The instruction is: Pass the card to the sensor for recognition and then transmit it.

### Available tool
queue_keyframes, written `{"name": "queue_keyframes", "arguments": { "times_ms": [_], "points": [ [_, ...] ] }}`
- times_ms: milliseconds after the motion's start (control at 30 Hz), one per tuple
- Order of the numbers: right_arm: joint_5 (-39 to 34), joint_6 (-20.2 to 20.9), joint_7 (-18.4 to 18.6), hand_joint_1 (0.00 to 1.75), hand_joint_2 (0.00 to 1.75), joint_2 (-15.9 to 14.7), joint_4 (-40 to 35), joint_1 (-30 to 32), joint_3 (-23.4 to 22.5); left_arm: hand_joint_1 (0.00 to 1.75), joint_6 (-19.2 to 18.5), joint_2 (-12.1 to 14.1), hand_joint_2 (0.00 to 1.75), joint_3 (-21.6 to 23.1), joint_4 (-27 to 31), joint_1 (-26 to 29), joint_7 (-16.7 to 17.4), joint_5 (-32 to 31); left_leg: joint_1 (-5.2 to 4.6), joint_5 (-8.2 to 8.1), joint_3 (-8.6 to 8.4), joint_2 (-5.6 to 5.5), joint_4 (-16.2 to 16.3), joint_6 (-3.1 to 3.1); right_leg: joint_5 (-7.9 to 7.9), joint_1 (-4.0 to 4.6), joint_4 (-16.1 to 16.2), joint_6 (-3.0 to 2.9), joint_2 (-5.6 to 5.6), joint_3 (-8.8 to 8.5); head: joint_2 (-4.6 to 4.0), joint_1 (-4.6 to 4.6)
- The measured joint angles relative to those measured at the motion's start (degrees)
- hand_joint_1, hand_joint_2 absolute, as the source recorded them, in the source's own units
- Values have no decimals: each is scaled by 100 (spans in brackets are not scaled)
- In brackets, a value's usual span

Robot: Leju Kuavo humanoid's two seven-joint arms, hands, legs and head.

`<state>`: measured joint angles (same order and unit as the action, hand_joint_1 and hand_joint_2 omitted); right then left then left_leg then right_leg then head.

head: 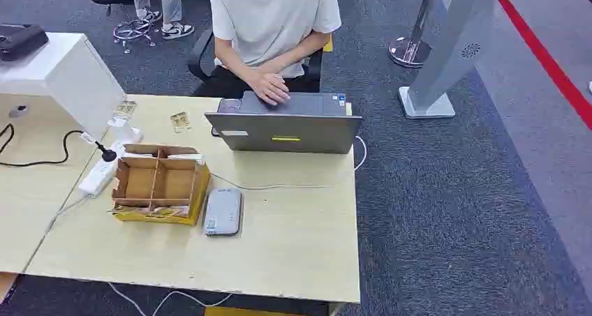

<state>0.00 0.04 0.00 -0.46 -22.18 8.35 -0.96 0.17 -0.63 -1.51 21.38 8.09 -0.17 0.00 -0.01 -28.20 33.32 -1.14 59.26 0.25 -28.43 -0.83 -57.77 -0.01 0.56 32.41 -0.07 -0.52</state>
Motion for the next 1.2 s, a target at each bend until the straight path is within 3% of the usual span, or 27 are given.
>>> {"name": "queue_keyframes", "arguments": {
  "times_ms": [33,67,100,200,233,400,867,1200],
  "points": [
    [0,0,0,0,175,0,0,0,0,0,0,0,175,0,0,0,0,0,0,0,-1,0,0,0,0,0,0,0,0,0,0,0],
    [0,0,0,0,175,0,0,0,2,0,0,0,175,0,0,0,0,2,0,0,0,0,0,0,0,0,0,0,0,0,0,0],
    [0,0,0,0,175,0,0,0,2,0,0,0,0,0,0,0,0,2,0,0,1,0,0,0,0,0,0,0,0,0,0,0],
    [0,0,0,0,175,0,0,0,0,0,0,0,0,0,0,0,0,0,0,0,1,0,0,0,0,0,0,0,0,0,0,0],
    [0,0,0,0,175,0,0,0,0,0,0,0,175,0,0,0,0,0,0,0,1,0,0,0,0,0,0,0,0,0,0,0],
    [-11,-2,0,0,175,44,0,-15,48,0,0,0,175,-7,0,-7,0,13,0,0,1,0,0,0,0,0,0,0,0,0,0,0],
    [-938,-551,20,0,175,680,81,-487,1819,0,282,-147,175,-1052,-11,-348,-499,735,7,8,-4,-1,-1,-7,2,6,-3,-2,0,-3,0,-2],
    [-1685,-1121,52,0,175,995,286,-846,3118,0,470,-354,175,-2073,-159,-586,-1132,1381,8,8,-1,-3,0,-7,3,6,-2,-2,3,-3,0,-2]
  ]
}}
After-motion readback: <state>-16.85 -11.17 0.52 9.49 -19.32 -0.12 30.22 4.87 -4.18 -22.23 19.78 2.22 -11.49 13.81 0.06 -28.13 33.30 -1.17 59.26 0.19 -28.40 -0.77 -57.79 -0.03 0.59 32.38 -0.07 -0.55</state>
